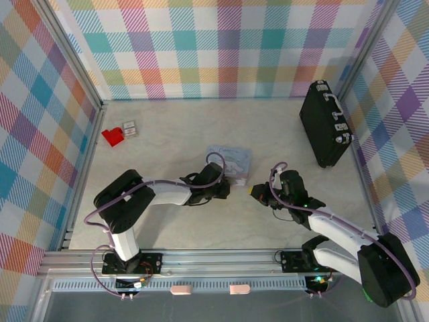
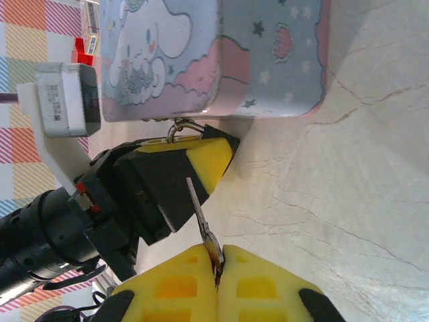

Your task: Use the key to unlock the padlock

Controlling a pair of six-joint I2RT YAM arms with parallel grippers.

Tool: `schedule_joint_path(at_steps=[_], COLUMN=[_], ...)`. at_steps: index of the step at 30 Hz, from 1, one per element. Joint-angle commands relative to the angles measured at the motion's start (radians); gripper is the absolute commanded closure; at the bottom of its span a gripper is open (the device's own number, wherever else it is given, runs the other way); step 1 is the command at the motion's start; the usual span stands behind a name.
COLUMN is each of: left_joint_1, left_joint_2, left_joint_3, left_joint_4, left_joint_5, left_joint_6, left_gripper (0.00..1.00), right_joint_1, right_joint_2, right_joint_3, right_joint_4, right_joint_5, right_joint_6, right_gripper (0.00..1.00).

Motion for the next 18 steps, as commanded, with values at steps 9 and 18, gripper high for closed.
schedule_joint_path(at_steps=[9, 18], left_joint_1=[-0.011, 0.013], left_joint_2=[-0.067, 0.019], left_joint_3=[-0.272, -0.305], left_joint_4=[0.442, 0.649], left_joint_5=[-0.167, -0.102], left_joint_6=[-0.037, -0.032], left_gripper=[0.58, 0.56], right_joint_1=[-0.009, -0.008], right_joint_2=[-0.002, 0.008], right_joint_3=[0.020, 0.012], right_joint_4=[-0.006, 0.015], right_joint_5=[0.000, -0.011], right_joint_6=[-0.019, -0.009], right_gripper=[1.00, 1.00])
